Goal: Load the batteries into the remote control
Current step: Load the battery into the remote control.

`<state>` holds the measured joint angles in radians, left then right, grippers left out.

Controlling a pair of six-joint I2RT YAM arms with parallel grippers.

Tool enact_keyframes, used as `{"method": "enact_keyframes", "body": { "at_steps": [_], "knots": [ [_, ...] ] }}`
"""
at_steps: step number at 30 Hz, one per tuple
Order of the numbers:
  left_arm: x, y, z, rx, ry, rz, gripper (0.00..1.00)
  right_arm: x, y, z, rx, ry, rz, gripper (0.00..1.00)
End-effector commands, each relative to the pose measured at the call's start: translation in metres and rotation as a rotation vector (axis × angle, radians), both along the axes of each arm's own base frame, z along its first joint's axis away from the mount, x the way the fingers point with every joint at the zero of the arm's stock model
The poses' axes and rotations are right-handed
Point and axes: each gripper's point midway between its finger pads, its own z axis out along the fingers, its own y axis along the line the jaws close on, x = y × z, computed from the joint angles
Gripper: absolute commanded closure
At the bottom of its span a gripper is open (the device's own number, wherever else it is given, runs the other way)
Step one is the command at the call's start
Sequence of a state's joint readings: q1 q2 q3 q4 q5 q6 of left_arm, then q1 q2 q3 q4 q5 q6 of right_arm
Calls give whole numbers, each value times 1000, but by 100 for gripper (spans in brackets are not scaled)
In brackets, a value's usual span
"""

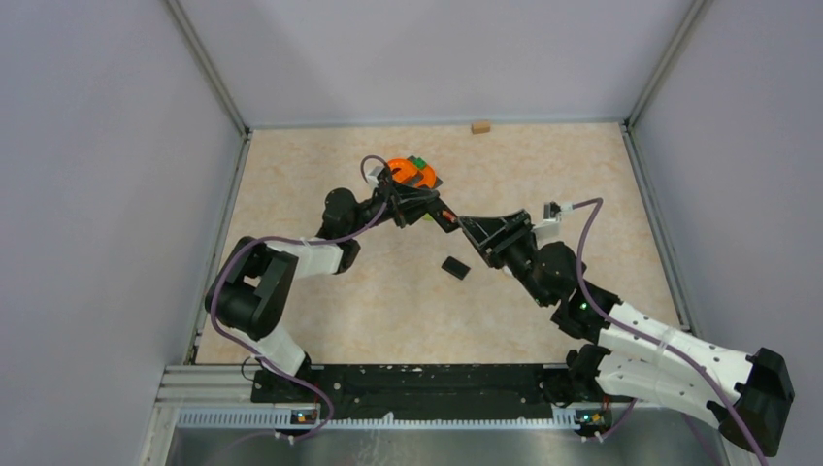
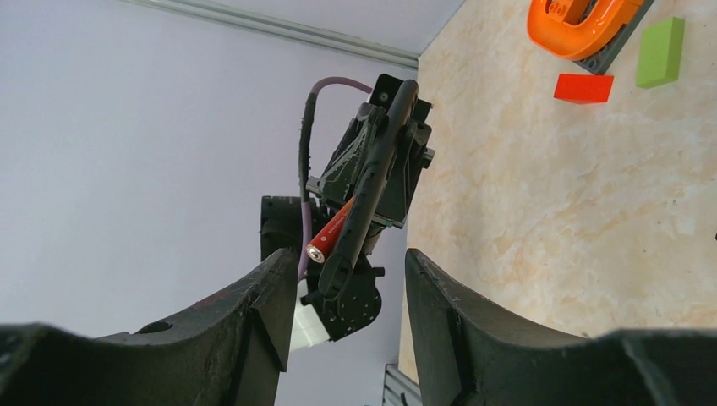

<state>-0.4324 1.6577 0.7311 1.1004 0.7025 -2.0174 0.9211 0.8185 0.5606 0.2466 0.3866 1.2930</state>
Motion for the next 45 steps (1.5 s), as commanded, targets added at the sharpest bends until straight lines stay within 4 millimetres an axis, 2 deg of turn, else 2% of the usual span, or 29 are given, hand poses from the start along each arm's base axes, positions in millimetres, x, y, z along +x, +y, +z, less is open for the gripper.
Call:
{"method": "enact_keyframes", "body": {
  "at_steps": [1,10,20,32,41,45],
  "knots": [
    [-5,2,13,-42,-59,-12,100,-4,6,21,19,-53,30,49],
    [-6,2,13,-40,-58,-17,100,-2,13,21,1,-52,46,47],
    [-10,2,18,-42,-90,-23,100,3,10,14,6,2,31,51],
    [-17,0,33,-41,-167,-41,100,12,4,-16,-14,169,7,61],
    [-27,1,64,-26,-345,-23,100,12,3,-43,-68,283,-1,73],
    [-29,1,71,-9,-396,-14,100,12,0,-50,-91,318,-17,76]
  ]
}}
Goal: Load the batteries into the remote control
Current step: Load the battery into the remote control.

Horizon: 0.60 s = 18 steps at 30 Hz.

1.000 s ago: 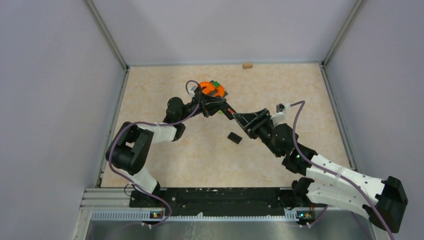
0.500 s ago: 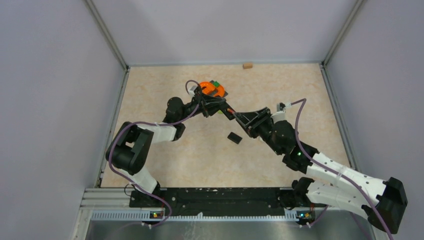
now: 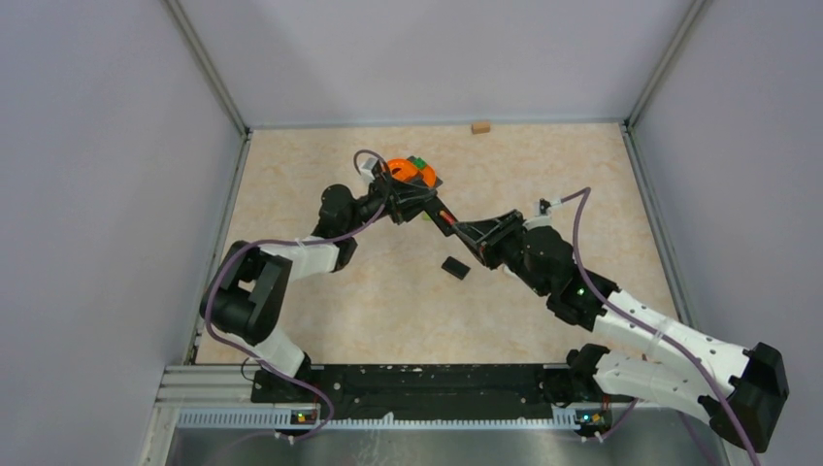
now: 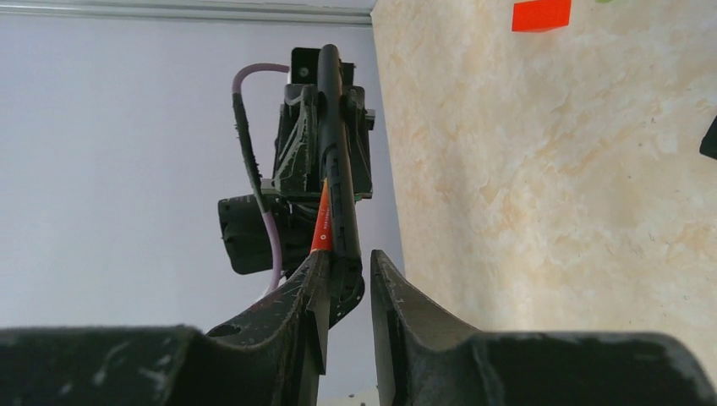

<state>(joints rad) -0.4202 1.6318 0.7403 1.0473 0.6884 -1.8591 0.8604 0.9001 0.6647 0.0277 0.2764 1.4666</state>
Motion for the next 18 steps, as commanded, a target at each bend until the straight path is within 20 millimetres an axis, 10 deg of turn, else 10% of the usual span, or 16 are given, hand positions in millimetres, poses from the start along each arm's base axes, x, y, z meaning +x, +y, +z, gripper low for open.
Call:
{"method": "enact_keyframes", "body": {
  "at_steps": [1,18],
  "knots": [
    [-33,-2,73,-65,-276,-73,100,4,-9,-30,-109,105,-37,76],
    [-43,-4,81,19,-426,-90,100,8,-21,-64,-222,255,-112,85]
  ]
}}
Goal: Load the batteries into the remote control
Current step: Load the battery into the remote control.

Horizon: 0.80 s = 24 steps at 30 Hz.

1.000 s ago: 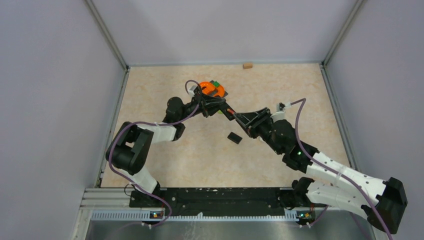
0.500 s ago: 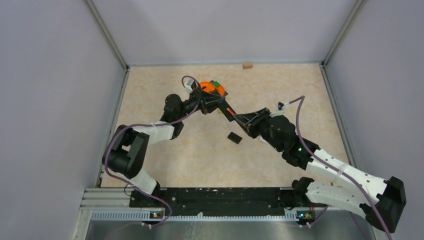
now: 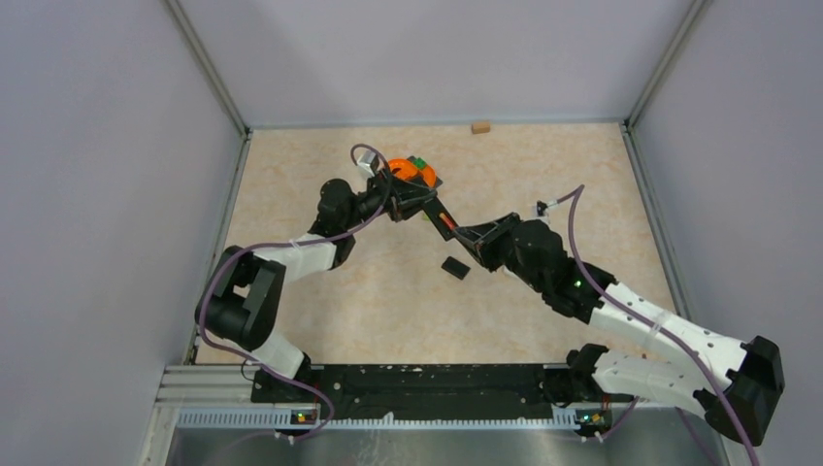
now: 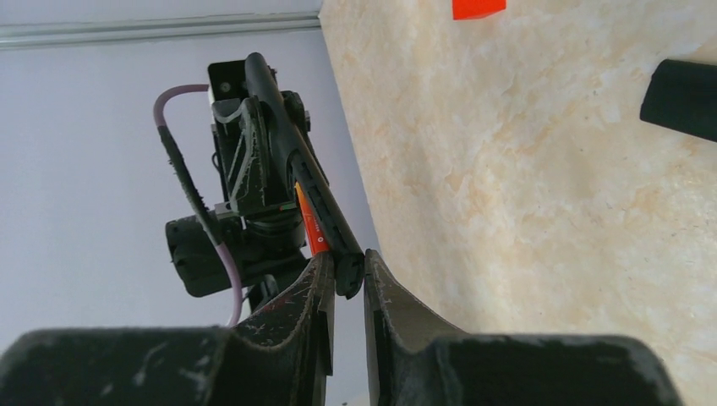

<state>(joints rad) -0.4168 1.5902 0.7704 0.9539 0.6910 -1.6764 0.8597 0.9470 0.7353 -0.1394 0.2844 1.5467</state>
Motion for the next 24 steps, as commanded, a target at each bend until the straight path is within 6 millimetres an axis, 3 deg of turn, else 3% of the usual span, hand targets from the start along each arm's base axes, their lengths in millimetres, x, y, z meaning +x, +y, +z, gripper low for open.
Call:
{"method": "enact_keyframes", "body": {
  "at_steps": [1,11,24],
  "knots": [
    [-43,-4,76,-36,-291,-122,100,6,-21,-48,-194,135,-75,84],
    [-50,-3,75,55,-367,-119,100,6,-29,-69,-247,215,-102,78],
    [-60,-4,81,85,-465,-183,100,4,-27,-81,-271,270,-64,74]
  ]
}}
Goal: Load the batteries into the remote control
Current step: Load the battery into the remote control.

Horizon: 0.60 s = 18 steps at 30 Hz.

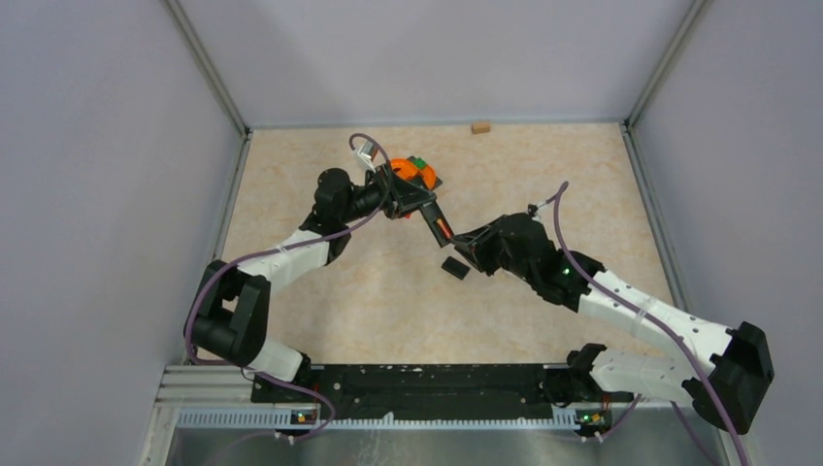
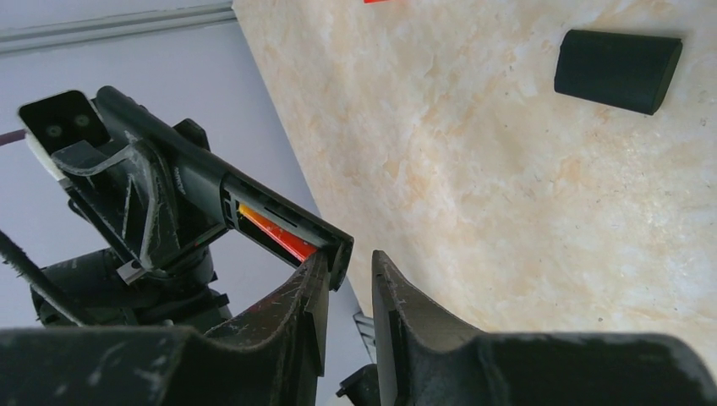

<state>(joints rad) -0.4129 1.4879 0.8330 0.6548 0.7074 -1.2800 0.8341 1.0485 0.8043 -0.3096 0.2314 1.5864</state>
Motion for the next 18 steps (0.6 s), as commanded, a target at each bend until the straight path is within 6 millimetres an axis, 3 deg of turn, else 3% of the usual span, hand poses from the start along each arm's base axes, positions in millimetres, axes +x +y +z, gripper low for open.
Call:
{"method": "enact_keyframes", "body": {
  "at_steps": [1,18],
  "knots": [
    [-56,-8,85,-110,-214,-237,100,4,-28,-43,-176,101,-57,74],
    [-34,-6,67,-88,-117,-182,100,0,-27,-29,-206,50,25,79]
  ]
}}
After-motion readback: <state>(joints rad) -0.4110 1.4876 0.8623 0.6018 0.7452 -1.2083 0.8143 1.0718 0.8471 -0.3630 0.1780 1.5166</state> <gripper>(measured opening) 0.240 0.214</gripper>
